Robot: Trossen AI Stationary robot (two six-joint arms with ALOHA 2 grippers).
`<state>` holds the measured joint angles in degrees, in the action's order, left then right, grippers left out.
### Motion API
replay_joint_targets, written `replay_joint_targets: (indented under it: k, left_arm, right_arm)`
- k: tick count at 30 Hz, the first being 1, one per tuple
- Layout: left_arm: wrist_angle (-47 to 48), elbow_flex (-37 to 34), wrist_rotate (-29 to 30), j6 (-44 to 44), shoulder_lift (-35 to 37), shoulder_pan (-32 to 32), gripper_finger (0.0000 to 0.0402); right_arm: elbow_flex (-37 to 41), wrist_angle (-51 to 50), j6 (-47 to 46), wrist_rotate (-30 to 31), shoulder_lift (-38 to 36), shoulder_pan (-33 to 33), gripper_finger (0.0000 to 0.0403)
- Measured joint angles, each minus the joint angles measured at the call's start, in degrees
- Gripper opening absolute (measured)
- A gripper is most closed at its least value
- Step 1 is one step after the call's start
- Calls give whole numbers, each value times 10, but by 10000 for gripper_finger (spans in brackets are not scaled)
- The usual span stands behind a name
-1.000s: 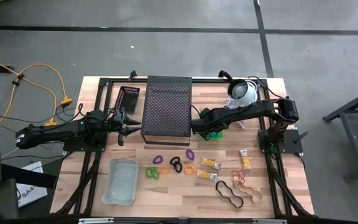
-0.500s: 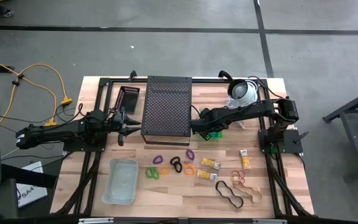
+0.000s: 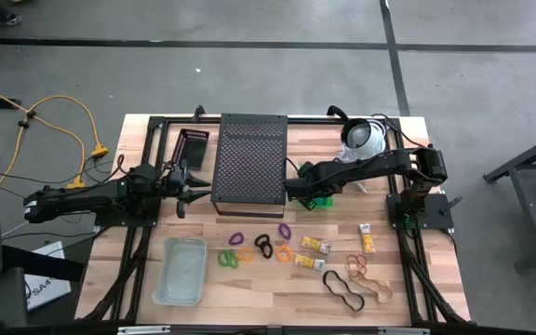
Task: Pick & Place Office Desk Supplies
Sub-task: Put the blue rubber band into the green basket, then put the brown rubber band into the green basket
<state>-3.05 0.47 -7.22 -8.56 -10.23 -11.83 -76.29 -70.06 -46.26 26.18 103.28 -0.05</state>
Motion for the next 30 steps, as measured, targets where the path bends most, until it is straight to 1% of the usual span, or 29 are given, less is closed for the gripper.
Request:
replay_joint_targets:
  k: [4,8,12,18,24,30]
  left_arm:
    - [0,0,0,0,0,0,118]
    - [0,0,0,0,0,0,118]
    - [0,0,0,0,0,0,118]
    - [0,0,0,0,0,0,118]
    - [0,0,0,0,0,0,118]
    - [0,0,0,0,0,0,118]
  right_arm:
    - [0,1,0,8,0,0,73]
    - [0,3,-2,9,0,0,96]
    - [0,3,-5,9,0,0,103]
    - [0,2,-5,20,-1,0,98]
    - [1,-22,0,24,-61,0,97]
    - [0,-15,35,23,-140,4,97]
